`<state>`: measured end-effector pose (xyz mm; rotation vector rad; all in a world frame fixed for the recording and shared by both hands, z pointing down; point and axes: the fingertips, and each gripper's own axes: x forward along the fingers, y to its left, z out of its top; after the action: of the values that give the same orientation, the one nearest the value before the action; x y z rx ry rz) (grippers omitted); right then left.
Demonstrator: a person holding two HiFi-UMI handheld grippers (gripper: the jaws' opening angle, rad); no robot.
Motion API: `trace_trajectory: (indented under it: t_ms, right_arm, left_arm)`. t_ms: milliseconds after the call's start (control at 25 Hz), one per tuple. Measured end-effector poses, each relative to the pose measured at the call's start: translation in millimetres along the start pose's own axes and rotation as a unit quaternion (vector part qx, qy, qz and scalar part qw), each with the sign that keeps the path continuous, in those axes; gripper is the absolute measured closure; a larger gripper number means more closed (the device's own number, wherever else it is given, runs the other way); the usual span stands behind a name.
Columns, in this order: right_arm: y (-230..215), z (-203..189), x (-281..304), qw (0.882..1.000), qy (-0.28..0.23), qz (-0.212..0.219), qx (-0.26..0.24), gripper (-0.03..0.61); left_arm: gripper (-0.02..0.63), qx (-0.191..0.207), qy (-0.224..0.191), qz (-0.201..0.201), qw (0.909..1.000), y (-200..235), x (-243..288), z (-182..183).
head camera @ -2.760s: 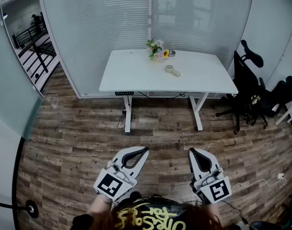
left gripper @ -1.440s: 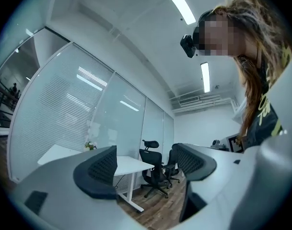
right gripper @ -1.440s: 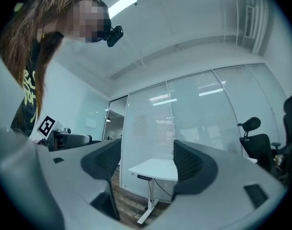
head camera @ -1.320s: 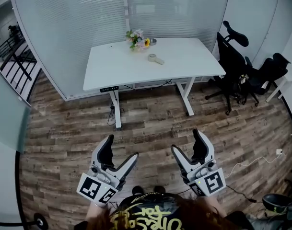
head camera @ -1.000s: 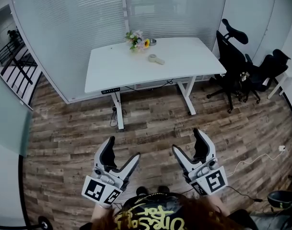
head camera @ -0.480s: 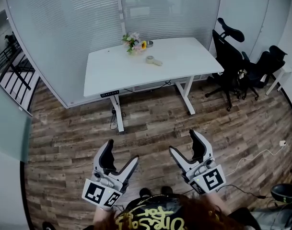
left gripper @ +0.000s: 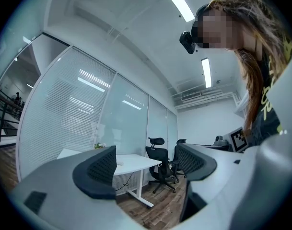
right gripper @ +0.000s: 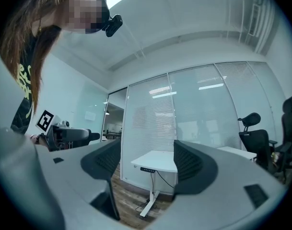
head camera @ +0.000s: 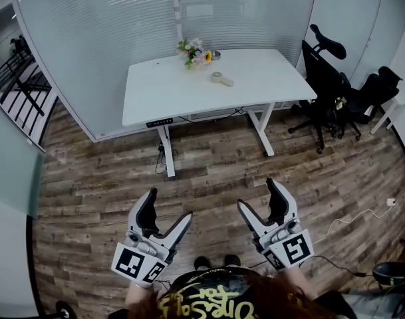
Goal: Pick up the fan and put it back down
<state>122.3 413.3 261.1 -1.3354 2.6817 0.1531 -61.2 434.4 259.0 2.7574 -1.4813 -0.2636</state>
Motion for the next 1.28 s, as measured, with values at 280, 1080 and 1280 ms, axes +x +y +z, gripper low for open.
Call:
trace_trajectory:
  t_ms: [280, 1080, 1280]
  right_arm:
    - [18.6, -5.7, 9.5, 1.000, 0.005, -0.021, -0.006, 0.252]
    - [-19.5, -39.1, 61.9, 1.000, 0.017, -0.010, 0.024, 0.252]
    - [-52.3, -37.6, 100.7, 1.000, 0.007, 0.015, 0.022, 0.252]
  left_arm:
    - [0.221, -0.008, 0.005, 0.001, 1.0000, 33.4, -25.1, -9.0]
    - [0.222, -0.031, 0.028, 0.017, 0.9990, 77.0, 34.3, -38.1]
    - [0.225, -0.022, 0.020, 0.015, 0.9995, 90.1, 83.5, -31.7]
